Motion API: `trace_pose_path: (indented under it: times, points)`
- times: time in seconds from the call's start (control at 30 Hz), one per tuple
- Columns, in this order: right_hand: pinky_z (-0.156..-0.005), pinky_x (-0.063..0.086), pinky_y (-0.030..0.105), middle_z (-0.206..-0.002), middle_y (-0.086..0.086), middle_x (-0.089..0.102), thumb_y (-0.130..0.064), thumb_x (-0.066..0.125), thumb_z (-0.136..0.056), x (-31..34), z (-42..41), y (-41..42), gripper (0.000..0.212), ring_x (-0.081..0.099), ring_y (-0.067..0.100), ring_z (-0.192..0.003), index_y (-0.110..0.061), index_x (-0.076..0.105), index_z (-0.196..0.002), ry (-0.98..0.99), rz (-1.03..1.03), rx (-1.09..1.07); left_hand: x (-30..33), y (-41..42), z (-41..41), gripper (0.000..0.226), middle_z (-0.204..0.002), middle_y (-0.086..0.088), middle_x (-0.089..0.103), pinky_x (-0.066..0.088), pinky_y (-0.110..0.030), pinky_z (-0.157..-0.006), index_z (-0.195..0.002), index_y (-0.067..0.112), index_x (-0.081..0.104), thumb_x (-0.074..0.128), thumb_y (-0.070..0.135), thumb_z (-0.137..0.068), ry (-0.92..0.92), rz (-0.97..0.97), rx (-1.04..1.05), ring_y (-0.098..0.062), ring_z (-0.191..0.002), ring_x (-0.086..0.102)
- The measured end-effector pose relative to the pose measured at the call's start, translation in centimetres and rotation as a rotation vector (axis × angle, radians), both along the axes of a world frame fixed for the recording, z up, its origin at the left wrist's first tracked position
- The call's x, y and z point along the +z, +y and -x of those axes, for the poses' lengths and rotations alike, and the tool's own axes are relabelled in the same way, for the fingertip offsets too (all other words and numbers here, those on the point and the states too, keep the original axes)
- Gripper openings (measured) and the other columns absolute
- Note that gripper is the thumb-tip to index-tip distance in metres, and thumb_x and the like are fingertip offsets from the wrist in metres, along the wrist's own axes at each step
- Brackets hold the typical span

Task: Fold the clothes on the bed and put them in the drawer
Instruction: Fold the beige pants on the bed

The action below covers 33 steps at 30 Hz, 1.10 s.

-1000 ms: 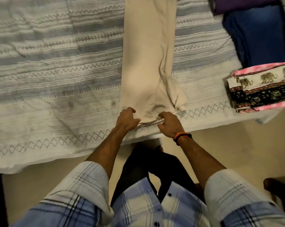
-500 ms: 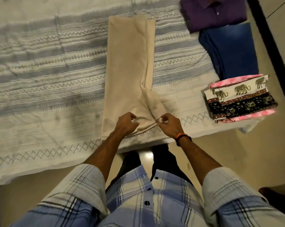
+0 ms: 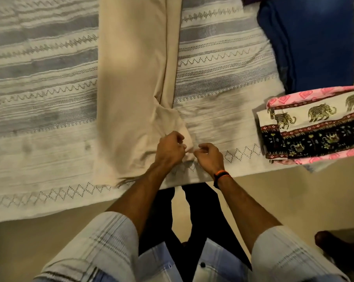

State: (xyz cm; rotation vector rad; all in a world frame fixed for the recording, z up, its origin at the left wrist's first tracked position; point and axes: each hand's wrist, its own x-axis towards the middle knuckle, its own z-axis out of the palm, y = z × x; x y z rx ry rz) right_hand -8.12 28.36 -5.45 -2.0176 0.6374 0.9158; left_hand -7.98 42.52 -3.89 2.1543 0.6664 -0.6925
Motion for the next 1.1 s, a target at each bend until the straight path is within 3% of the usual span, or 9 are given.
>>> trace_pose_path:
  times: [0.17,0.33,0.43,0.5,0.57,0.73,0.87,0.93,1.1]
  points:
    - [-0.076,0.051,0.026,-0.093,-0.003,0.070,-0.047,0.073,-0.081,-3.2,-1.3,2.6,0.040,0.065,0.015,-0.085,-0.016,0.068,-0.105,-0.055,0.025,0.082,-3.0,0.1,-2.0,0.034,-0.107,-0.006,0.070,0.050,-0.033,-0.091,-0.111,0.010,0.064,0.064,0.036,-0.091,0.016,-0.070,0.152,-0.024,-0.103,0.063]
    - [-0.068,0.047,0.018,-0.084,-0.004,0.070,-0.007,0.069,-0.080,-2.6,-1.3,4.6,0.016,0.063,0.012,-0.076,-0.015,0.077,-0.092,-0.270,-0.074,0.172,-3.4,1.5,-2.8,0.055,-0.104,-0.003,0.069,0.050,-0.034,-0.085,-0.109,0.014,0.061,0.072,0.057,-0.076,0.082,-0.113,0.247,-0.024,-0.099,0.063]
    - [-0.070,0.048,0.013,-0.083,-0.006,0.073,-0.002,0.068,-0.077,-2.4,-0.8,4.8,0.023,0.067,0.006,-0.076,-0.015,0.078,-0.092,-0.128,-0.293,0.283,-3.1,3.0,-3.1,0.045,-0.113,-0.008,0.069,0.052,-0.034,-0.090,-0.115,0.014,0.065,0.072,0.040,-0.079,0.163,-0.105,0.280,-0.027,-0.106,0.064]
    - [-0.070,0.050,0.012,-0.084,-0.009,0.072,-0.008,0.069,-0.080,-3.1,-0.9,4.7,0.021,0.067,0.005,-0.077,-0.017,0.076,-0.098,-0.191,-0.158,0.061,-3.2,4.1,-3.0,0.035,-0.114,-0.011,0.069,0.052,-0.034,-0.087,-0.116,0.010,0.067,0.063,0.027,-0.086,0.166,-0.076,0.284,-0.030,-0.105,0.063]
    - [-0.076,0.053,0.023,-0.094,-0.004,0.068,-0.018,0.073,-0.081,-3.9,-1.3,4.4,0.026,0.065,0.013,-0.083,-0.016,0.069,-0.107,-0.252,0.049,-0.047,-3.4,4.9,-2.6,0.027,-0.108,-0.012,0.069,0.049,-0.033,-0.076,-0.111,0.007,0.068,0.054,0.016,-0.090,0.142,-0.021,0.347,-0.029,-0.095,0.063]
    - [-0.085,0.052,0.037,-0.106,0.003,0.061,-0.033,0.082,-0.075,-4.9,-3.3,4.9,0.056,0.060,0.021,-0.096,-0.013,0.055,-0.121,-0.209,0.076,0.162,-4.0,5.7,-1.7,0.017,-0.084,-0.007,0.062,0.038,-0.030,-0.062,-0.089,0.007,0.065,0.049,0.010,-0.087,0.143,0.054,0.512,-0.024,-0.078,0.054]
    - [-0.069,0.051,0.026,-0.074,-0.005,0.066,-0.034,0.083,-0.073,-5.1,-4.6,5.8,0.025,0.059,0.011,-0.071,-0.018,0.068,-0.086,-0.128,0.012,0.218,-4.7,6.0,-1.3,0.015,-0.073,-0.003,0.060,0.040,-0.033,-0.064,-0.074,0.014,0.061,0.049,0.009,-0.080,0.174,0.135,0.590,-0.026,-0.075,0.054]
    - [-0.057,0.041,0.022,-0.066,-0.007,0.057,-0.030,0.077,-0.080,-5.3,-5.3,5.4,0.026,0.051,0.011,-0.064,-0.020,0.056,-0.069,-0.187,-0.013,0.173,-4.8,6.1,-1.2,0.014,-0.073,-0.002,0.060,0.040,-0.033,-0.063,-0.074,0.014,0.061,0.049,0.008,-0.079,0.167,0.160,0.607,-0.025,-0.074,0.055]
    - [-0.083,0.052,0.033,-0.102,0.001,0.067,-0.033,0.064,-0.094,-5.5,-6.5,2.7,0.024,0.060,0.016,-0.092,-0.015,0.058,-0.108,-0.238,-0.001,-0.071,-4.7,6.3,-1.3,0.014,-0.084,-0.006,0.068,0.051,-0.042,-0.071,-0.083,0.013,0.065,0.051,0.010,-0.079,0.152,0.206,0.552,-0.028,-0.084,0.062]
